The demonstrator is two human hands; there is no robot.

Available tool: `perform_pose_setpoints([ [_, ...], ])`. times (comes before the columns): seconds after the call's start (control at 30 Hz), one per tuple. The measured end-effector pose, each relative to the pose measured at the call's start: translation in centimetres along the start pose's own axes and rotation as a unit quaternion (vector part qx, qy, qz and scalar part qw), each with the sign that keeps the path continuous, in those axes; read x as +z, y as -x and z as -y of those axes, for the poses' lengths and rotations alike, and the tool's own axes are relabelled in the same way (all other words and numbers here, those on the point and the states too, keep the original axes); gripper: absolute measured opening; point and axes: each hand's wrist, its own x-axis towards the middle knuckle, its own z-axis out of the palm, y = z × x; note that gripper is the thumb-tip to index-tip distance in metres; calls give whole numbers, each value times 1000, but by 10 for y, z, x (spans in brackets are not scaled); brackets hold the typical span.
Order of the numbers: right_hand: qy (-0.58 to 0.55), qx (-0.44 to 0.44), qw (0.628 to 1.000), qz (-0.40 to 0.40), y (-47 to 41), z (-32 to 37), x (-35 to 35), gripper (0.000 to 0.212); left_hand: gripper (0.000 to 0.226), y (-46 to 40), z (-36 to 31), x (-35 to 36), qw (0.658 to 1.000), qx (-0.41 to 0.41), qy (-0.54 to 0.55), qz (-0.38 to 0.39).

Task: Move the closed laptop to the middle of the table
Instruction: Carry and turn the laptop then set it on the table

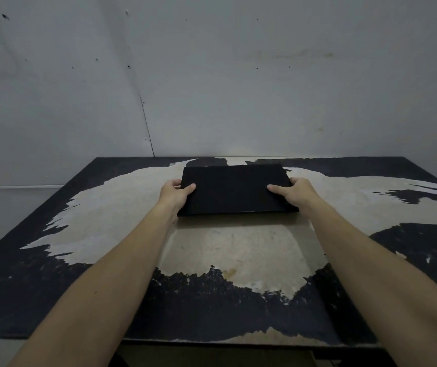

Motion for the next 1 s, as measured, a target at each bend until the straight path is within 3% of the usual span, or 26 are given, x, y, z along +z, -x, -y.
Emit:
perform_pose_setpoints([
  [0.27,94,66,992,-50,-17,-12,2,66,29,-16,8,12,1000,5,-25,-4],
  [0.47,158,69,983,-58,-17,-13,2,57,25,-21,10,19,997,13,-72,-6],
  [0.67,171,54,981,-70,-23,-17,-4,55,37,-27,9,32,994,18,-106,-4],
  [0.87,195,58,976,-75,-33,-16,-7,52,24,-33,10,42,981,25,-192,-26],
  [1.0,239,65,966,-69,-37,-14,-3,54,29,-39,7,42,968,8,-246,-40],
])
